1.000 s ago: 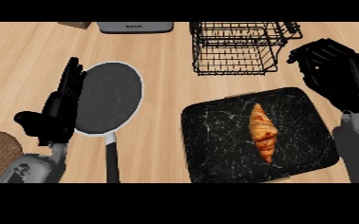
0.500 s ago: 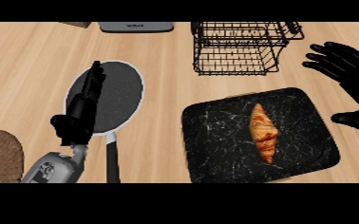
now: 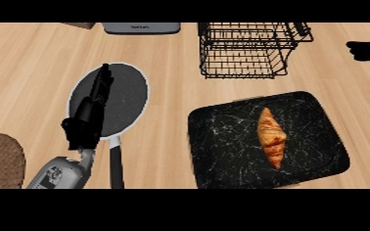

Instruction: Pick the croissant from the tray and place it in the tiered basket

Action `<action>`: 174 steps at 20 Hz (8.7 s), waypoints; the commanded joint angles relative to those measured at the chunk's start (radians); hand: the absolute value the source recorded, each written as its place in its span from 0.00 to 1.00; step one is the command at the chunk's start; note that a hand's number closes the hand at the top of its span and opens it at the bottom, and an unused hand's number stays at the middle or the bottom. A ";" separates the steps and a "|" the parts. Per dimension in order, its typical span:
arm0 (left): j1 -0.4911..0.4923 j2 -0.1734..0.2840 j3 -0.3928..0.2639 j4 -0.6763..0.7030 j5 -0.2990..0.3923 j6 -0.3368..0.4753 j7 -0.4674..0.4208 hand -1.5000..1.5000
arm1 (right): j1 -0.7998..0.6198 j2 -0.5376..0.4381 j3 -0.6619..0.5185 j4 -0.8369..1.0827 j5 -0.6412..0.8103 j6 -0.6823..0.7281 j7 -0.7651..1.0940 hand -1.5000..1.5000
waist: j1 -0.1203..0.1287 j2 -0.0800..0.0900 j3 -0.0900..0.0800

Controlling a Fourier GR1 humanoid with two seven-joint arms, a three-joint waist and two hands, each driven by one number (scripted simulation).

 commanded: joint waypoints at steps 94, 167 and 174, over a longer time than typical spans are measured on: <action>0.087 -0.251 0.217 -0.075 -0.290 -0.211 0.068 0.50 | 0.018 0.441 0.559 -0.075 1.494 0.160 -0.037 0.00 | 0.009 0.005 0.002; 0.063 -0.321 0.266 -0.036 -0.360 -0.273 0.055 0.50 | -0.812 0.944 0.180 0.225 1.574 -0.246 0.947 1.00 | 0.022 0.004 0.001; 0.071 -0.333 0.264 -0.028 -0.364 -0.267 0.042 0.50 | -0.875 0.932 0.106 0.431 1.670 -0.337 0.818 1.00 | 0.021 0.008 0.001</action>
